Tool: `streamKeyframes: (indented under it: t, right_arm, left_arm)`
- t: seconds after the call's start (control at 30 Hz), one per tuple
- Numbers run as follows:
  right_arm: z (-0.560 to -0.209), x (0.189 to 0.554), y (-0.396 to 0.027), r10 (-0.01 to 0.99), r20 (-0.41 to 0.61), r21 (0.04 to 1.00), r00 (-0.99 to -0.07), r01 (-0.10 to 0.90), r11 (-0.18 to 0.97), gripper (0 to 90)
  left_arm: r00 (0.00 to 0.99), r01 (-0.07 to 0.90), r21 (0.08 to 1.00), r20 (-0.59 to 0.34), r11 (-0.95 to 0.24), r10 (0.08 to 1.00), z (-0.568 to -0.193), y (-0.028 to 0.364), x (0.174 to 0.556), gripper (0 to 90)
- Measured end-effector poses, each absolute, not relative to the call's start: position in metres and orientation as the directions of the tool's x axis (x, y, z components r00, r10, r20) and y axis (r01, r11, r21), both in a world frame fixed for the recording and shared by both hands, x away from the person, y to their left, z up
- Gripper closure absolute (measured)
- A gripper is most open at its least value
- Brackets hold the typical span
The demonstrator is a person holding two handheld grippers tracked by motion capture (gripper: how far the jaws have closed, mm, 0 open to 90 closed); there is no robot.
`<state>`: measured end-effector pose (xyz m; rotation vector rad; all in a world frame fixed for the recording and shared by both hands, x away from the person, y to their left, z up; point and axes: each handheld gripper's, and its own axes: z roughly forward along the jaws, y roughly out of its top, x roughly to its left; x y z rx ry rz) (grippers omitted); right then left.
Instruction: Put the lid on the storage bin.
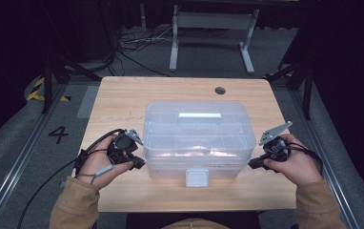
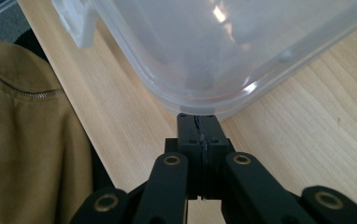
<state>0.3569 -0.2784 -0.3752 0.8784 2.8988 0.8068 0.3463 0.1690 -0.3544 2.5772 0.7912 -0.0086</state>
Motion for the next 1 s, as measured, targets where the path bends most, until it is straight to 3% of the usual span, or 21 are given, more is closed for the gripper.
streamKeyframes:
  t: [0.43,0.67,1.0]
  right_arm:
    - [-0.377,0.357,-0.283,0.521,0.161,0.472,-0.839,0.528,0.706,83.5]
    - [-0.371,0.355,-0.29,0.531,0.17,0.525,-0.83,0.532,0.664,75.2]
    - [-0.355,0.358,-0.309,0.562,0.164,0.648,-0.811,0.518,0.558,70.5]
  left_arm:
    - [0.838,0.534,0.422,-0.15,-0.732,0.525,-0.354,0.171,0.346,81.4]
    - [0.83,0.543,0.478,-0.182,-0.691,0.527,-0.348,0.182,0.346,77.0]
    - [0.78,0.588,0.564,-0.203,-0.58,0.592,-0.341,0.207,0.345,73.3]
